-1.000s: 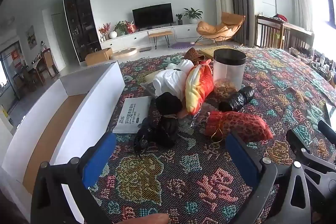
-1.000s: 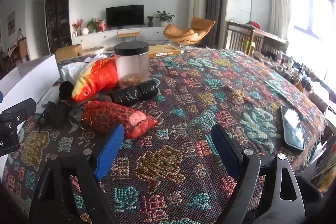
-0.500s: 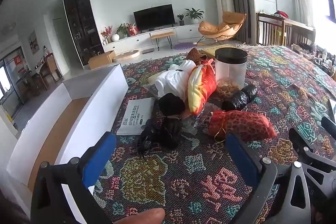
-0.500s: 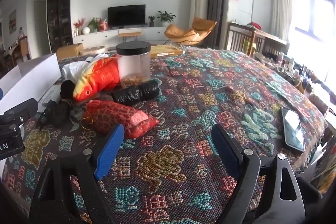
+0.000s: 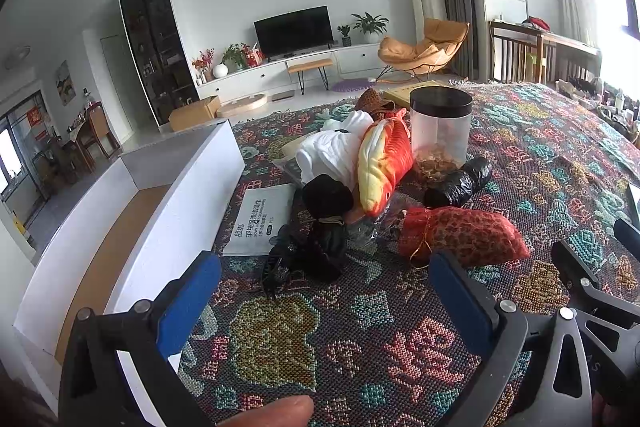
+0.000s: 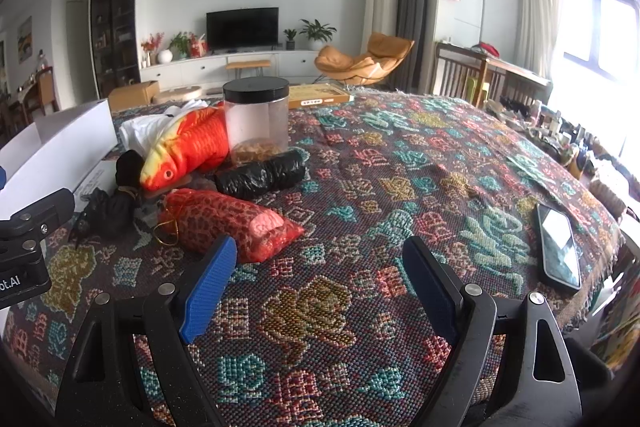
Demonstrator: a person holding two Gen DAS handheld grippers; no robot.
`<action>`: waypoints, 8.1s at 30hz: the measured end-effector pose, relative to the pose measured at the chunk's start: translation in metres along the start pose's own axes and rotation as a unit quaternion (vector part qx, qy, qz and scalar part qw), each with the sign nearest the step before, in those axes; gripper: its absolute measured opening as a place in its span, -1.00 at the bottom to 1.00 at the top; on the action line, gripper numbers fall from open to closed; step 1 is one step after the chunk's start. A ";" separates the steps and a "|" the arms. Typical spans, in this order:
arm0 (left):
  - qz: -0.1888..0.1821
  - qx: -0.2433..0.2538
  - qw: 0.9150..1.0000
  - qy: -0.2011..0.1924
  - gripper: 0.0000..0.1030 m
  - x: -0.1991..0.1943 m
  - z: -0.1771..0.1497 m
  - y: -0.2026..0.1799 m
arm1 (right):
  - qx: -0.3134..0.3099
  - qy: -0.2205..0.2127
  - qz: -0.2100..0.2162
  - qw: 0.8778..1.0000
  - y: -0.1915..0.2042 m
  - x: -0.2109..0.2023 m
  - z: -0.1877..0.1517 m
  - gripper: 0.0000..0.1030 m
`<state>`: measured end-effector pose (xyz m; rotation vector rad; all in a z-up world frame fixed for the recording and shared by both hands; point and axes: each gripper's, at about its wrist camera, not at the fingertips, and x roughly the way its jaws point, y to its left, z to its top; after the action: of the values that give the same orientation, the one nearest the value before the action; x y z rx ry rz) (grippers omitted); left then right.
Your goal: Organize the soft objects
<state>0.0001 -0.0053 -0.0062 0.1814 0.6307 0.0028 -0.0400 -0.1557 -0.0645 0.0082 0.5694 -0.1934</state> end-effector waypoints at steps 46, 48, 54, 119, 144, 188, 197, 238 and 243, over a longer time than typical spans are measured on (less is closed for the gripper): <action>-0.111 -0.010 0.981 0.158 1.00 0.125 -0.048 0.012 | 0.020 0.027 0.041 0.999 -0.006 0.011 -0.001 0.69; -0.113 -0.010 0.982 0.153 1.00 0.128 -0.047 0.013 | 0.021 0.030 0.042 0.998 -0.006 0.011 -0.001 0.69; -0.116 -0.013 0.982 0.147 1.00 0.129 -0.046 0.014 | 0.019 0.038 0.042 0.998 -0.005 0.014 -0.002 0.69; -0.174 0.099 0.974 0.106 0.99 0.145 0.058 -0.113 | 0.238 0.073 0.081 0.965 -0.104 0.059 -0.012 -0.14; -0.243 -0.091 0.961 0.100 -0.32 0.065 0.008 0.049 | 0.177 0.099 0.154 0.967 -0.061 0.055 -0.009 -0.21; 0.102 -0.231 0.964 0.084 0.76 -0.002 -0.046 0.337 | 0.096 0.279 0.540 0.788 0.269 -0.004 0.090 0.55; 0.018 -0.217 0.975 0.037 0.84 -0.021 -0.039 0.275 | -0.028 0.173 0.247 0.953 0.148 0.055 0.047 0.55; -0.086 -0.041 0.985 0.142 1.00 0.126 -0.046 0.029 | -0.006 0.155 0.037 0.987 0.011 0.121 -0.021 0.63; -0.086 -0.041 0.985 0.142 1.00 0.126 -0.046 0.029 | -0.006 0.155 0.037 0.987 0.010 0.122 -0.021 0.63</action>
<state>0.0760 0.0382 -0.1118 0.0469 0.9285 -0.1132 0.0510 -0.1662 -0.1479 0.0490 0.8784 -0.1172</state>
